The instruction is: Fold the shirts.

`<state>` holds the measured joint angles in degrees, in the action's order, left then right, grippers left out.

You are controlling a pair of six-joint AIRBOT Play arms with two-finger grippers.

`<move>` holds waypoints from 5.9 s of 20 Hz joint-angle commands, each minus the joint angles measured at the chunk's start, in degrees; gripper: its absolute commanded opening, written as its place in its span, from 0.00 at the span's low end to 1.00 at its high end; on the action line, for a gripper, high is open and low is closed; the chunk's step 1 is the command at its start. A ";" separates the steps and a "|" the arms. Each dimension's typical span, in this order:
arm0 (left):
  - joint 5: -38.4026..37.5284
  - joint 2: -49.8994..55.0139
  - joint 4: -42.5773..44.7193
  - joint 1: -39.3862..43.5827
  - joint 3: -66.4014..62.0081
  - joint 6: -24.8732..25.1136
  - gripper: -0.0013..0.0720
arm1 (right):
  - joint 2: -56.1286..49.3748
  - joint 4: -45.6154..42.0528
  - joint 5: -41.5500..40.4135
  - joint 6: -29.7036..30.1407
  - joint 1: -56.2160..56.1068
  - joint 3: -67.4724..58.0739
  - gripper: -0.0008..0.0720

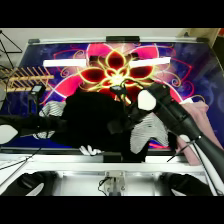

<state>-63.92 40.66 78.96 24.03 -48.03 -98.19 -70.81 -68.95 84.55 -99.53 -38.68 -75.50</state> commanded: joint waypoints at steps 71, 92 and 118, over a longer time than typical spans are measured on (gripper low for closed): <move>-1.14 42.75 13.35 -50.21 -33.51 19.04 0.87 | 4.70 -21.97 -10.51 -26.01 -19.17 0.59 0.10; -2.16 62.53 5.38 -60.41 -43.08 44.65 0.94 | -1.53 -23.10 -9.99 -20.28 -19.15 0.59 0.10; -4.04 60.59 2.38 -60.41 -45.40 43.23 0.07 | -0.22 -27.98 -9.99 -20.24 -19.15 0.50 0.10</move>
<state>-68.12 103.26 82.06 -36.38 -92.16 -53.41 -71.83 -95.66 74.59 -119.77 -57.84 -74.94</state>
